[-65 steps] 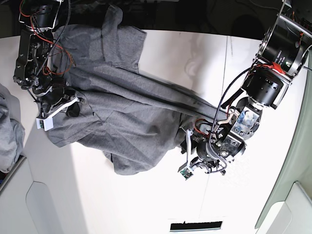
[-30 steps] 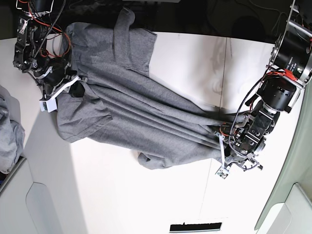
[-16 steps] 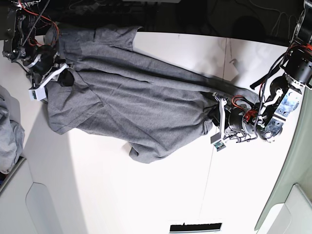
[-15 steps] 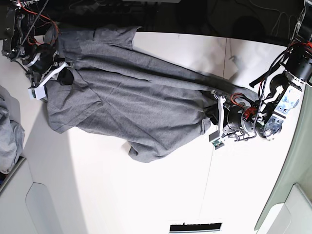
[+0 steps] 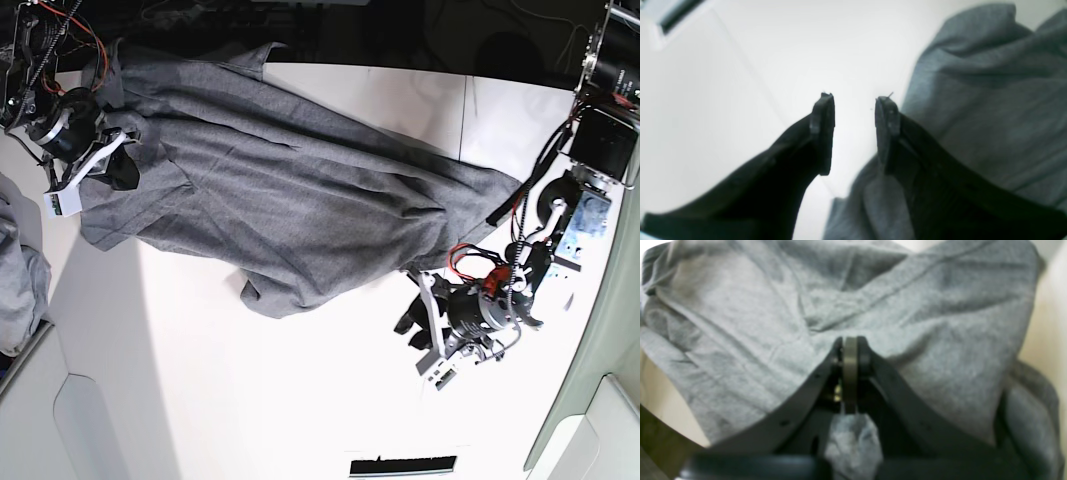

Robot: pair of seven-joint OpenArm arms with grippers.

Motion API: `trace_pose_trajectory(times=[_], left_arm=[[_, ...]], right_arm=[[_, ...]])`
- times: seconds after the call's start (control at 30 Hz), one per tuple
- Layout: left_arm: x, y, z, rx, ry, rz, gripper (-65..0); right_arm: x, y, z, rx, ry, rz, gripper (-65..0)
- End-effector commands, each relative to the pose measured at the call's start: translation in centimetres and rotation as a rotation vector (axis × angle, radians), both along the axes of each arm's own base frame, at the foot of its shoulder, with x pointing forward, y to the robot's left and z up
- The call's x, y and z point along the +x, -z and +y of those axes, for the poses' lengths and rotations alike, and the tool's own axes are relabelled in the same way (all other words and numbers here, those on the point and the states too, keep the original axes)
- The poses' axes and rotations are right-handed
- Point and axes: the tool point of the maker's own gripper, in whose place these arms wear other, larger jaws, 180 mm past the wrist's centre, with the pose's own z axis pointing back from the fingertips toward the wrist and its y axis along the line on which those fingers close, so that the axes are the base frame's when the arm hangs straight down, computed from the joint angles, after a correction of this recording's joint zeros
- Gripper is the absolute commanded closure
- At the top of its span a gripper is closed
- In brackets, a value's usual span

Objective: Layout the t-shirt on the table in an organized manner, then fold the t-shirt properly
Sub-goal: 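Drag the grasped fabric outward with the left gripper to spread the shirt, then regrasp the shirt hem with the left gripper and pull it outward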

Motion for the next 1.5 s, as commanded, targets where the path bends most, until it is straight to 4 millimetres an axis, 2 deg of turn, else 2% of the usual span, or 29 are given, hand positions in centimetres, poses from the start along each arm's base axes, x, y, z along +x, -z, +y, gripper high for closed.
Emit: trace_pose_trajectory(times=[0.0, 0.07, 0.1, 0.17, 0.23, 0.3, 0.33, 0.53, 0.57, 0.67, 0.73, 0.8, 0.9, 1.07, 1.23, 1.37, 1.47], left_arm=[[1.1, -1.0, -0.7, -0.035, 0.008, -0.021, -23.0], [0.6, 1.0, -2.7, -0.073, 0.039, 0.048, -24.3], [0.2, 1.8, -3.9, -0.094, 0.062, 0.078, -27.2], [-0.1, 2.7, -5.9, -0.135, 0.077, 0.106, -33.2], [0.1, 3.3, -7.0, -0.149, 0.079, 0.09, -34.6], [0.3, 4.0, -7.5, -0.14, 0.081, 0.072, -34.6], [0.2, 4.5, -7.4, -0.132, 0.078, 0.073, -34.6], [0.7, 6.8, -6.3, -0.055, 0.034, 0.041, -33.6], [0.6, 7.1, -6.3, -0.039, 0.039, 0.041, -29.1], [0.3, 7.4, -7.0, -0.04, 0.048, 0.048, -10.3], [0.4, 7.3, -7.4, -0.049, 0.051, 0.043, -2.5], [0.8, 6.9, -7.7, -0.054, 0.046, 0.031, 0.0], [3.3, 5.4, -5.8, -0.015, -0.056, -0.032, 0.0], [8.0, 0.4, -3.7, 0.049, -0.095, -0.118, 0.0], [11.7, -5.1, -1.7, 0.082, -0.121, -0.215, 0.0], [13.5, -8.2, 0.3, 0.115, -0.147, -0.261, 0.0], [13.2, -8.0, 0.4, 0.106, -0.135, -0.236, 0.0]], right_arm=[[1.0, -1.0, 0.2, 0.01, 0.002, -0.04, 0.0], [1.4, -0.8, 0.9, 0.012, 0.004, -0.042, 0.0], [1.4, -0.8, 1.3, 0.019, 0.006, -0.042, 0.0], [1.3, -0.4, 2.0, 0.033, 0.012, -0.036, 0.0], [1.1, 0.1, 2.5, 0.032, 0.014, -0.021, -1.0], [0.7, 0.8, 2.8, 0.026, 0.015, -0.003, -12.3], [0.5, 1.1, 2.8, 0.026, 0.017, 0.008, -13.8], [-1.1, 3.8, 2.5, 0.043, 0.044, 0.097, -13.8], [-1.3, 4.1, 2.5, 0.047, 0.047, 0.106, -13.8], [-1.4, 4.4, 2.5, 0.053, 0.056, 0.108, -13.8], [-1.3, 4.2, 2.6, 0.061, 0.059, 0.103, -13.8], [-1.1, 4.1, 2.6, 0.064, 0.061, 0.097, -13.8], [-0.8, 3.9, 2.6, 0.065, 0.062, 0.088, -13.8], [0.4, 3.2, 2.7, 0.08, 0.065, 0.06, -13.8], [1.5, 2.1, 3.2, 0.14, 0.08, 0.025, -13.8], [1.8, 1.8, 3.5, 0.172, 0.089, 0.013, -13.8], [1.8, 1.8, 3.5, 0.172, 0.089, 0.013, -13.8]])
